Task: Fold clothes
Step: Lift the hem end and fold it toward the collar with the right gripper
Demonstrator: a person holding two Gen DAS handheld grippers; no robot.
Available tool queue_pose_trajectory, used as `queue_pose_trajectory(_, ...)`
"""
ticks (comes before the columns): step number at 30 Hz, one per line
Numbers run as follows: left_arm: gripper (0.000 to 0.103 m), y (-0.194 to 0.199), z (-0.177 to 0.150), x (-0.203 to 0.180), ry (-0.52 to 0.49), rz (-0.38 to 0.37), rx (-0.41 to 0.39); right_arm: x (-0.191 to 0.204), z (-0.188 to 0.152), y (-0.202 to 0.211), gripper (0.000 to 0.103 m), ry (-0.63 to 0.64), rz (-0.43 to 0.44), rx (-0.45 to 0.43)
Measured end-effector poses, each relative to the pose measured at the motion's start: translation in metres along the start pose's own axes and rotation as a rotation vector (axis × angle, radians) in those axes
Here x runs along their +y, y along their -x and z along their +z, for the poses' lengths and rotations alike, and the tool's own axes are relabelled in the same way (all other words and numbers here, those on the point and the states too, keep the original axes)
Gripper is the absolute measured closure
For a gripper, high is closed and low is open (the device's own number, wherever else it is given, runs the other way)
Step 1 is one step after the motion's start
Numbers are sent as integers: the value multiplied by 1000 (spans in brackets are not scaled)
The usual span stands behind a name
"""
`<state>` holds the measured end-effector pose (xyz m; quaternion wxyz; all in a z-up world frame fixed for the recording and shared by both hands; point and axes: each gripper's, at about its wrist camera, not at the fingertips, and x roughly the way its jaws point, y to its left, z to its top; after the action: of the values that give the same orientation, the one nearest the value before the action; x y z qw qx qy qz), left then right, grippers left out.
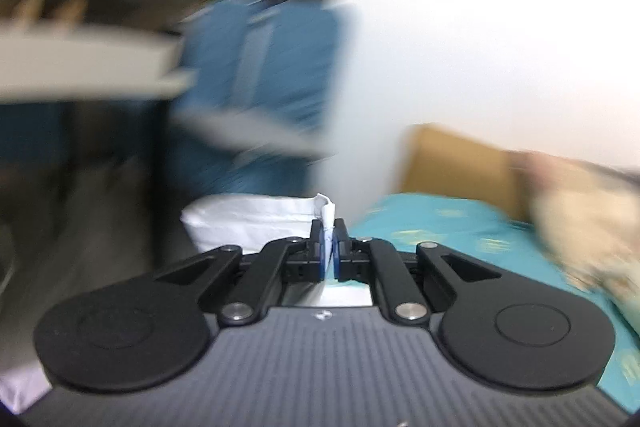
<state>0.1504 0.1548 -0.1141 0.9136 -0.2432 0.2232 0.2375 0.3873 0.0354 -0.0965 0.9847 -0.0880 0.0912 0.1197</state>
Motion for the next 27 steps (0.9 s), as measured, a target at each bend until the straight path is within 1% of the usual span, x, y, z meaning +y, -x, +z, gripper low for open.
queue_pose_trajectory(2, 6, 4, -2, -7, -26, -10, -10, -43, -10, 5, 96, -99, -119, 44)
queue_pose_trajectory(4, 6, 6, -5, -12, -51, -17, -8, -86, -30, 1, 96, -188, -183, 169)
queue_pose_trajectory(5, 6, 5, -6, -15, -62, -17, 1, -106, -41, -2, 96, -231, -197, 236)
queue_pose_trajectory(6, 6, 4, -7, -18, -73, -18, 9, -126, -53, -4, 96, -273, -205, 300)
queue_pose_trajectory(7, 6, 3, -9, -21, -83, -19, 18, -142, -63, -4, 94, -317, -191, 350)
queue_pose_trajectory(9, 6, 0, -10, -24, -95, -24, 36, -162, -76, 0, 91, -350, -115, 419)
queue_pose_trajectory(10, 6, -1, -11, -25, -99, -27, 45, -170, -82, 3, 84, -361, -74, 452)
queue_pose_trajectory(11, 6, -2, -12, -25, -100, -30, 52, -172, -83, 6, 64, -354, -41, 452)
queue_pose_trajectory(12, 6, -3, -13, -26, -101, -32, 58, -171, -83, 11, 53, -340, -11, 437)
queue_pose_trajectory(13, 6, -4, -14, -26, -103, -31, 61, -173, -81, 16, 33, -348, 11, 408)
queue_pose_trajectory(14, 6, -5, -15, -27, -105, -30, 64, -175, -79, 21, 27, -368, 28, 373)
queue_pose_trajectory(15, 6, -6, -16, -27, -107, -29, 67, -178, -76, 26, 29, -388, 46, 338)
queue_pose_trajectory(16, 6, -7, -17, -28, -109, -27, 70, -180, -74, 21, 29, -423, 55, 317)
queue_pose_trajectory(18, 6, -10, -19, -28, -115, -23, 78, -186, -71, 3, 29, -500, 41, 305)
queue_pose_trajectory(19, 6, -12, -20, -28, -120, -21, 82, -191, -68, -9, 31, -531, 39, 307)
queue_pose_trajectory(20, 6, -14, -21, -29, -124, -19, 87, -196, -68, -20, 36, -551, 41, 320)
queue_pose_trajectory(21, 6, -16, -21, -29, -129, -17, 89, -197, -70, -32, 36, -556, 37, 344)
queue_pose_trajectory(25, 6, -22, -27, -33, -170, -16, 82, -194, -77, -80, 37, -503, 28, 398)
queue_pose_trajectory(27, 6, -25, -30, -36, -186, -15, 84, -188, -82, -99, 62, -476, 36, 434)
